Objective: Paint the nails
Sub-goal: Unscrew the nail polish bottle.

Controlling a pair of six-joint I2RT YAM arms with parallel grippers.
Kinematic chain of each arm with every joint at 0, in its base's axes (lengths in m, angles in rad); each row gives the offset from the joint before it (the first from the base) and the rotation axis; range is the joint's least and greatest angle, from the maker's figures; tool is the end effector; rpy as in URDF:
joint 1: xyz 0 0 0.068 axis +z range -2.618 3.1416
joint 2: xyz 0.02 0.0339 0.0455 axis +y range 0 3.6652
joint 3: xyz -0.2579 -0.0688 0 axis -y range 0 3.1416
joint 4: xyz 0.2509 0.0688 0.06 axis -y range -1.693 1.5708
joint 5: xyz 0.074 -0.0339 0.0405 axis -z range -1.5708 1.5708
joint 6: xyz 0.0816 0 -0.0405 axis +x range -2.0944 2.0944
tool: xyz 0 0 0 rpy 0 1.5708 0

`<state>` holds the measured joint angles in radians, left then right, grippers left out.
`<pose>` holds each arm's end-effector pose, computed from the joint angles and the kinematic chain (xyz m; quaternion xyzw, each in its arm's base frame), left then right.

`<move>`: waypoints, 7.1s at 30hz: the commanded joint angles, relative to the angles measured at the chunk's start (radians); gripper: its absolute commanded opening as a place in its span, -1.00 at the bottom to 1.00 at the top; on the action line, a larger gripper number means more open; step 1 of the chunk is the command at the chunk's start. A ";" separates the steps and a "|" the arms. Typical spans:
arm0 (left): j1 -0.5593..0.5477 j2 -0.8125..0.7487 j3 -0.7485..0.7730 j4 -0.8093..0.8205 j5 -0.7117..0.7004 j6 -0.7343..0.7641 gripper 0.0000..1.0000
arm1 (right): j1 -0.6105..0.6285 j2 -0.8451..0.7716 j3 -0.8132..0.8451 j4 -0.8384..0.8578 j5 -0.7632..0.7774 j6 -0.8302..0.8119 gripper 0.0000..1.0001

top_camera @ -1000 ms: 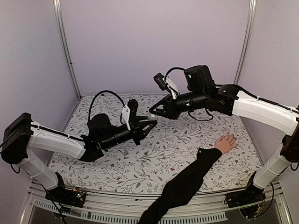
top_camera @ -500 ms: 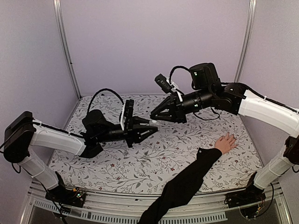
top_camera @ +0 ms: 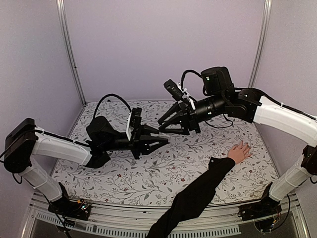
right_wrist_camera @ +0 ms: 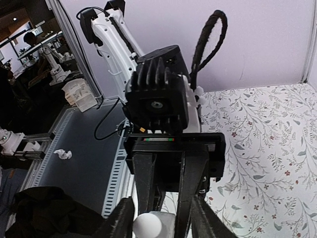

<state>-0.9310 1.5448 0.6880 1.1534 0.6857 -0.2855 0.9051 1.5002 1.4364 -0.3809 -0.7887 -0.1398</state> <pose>0.1700 -0.3149 0.2611 0.4340 0.4456 -0.5967 0.5070 0.1859 0.3305 0.3581 -0.5673 0.5742 0.4854 0.3358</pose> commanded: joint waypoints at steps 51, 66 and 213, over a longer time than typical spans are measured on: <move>-0.064 -0.068 0.041 -0.264 -0.484 0.277 -1.00 | -0.031 0.039 0.019 0.115 0.255 0.262 -1.00; -0.034 -0.018 0.060 -0.120 0.048 0.177 -1.00 | -0.001 0.029 0.052 -0.013 0.096 -0.005 -1.00; -0.016 -0.018 0.136 -0.197 0.196 0.180 -1.00 | 0.029 0.030 0.091 -0.056 0.051 -0.101 -1.00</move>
<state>-0.9134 1.5074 0.7742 0.8639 0.6346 -0.1081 0.9146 1.5177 1.5051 -0.4572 -0.6422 -0.1577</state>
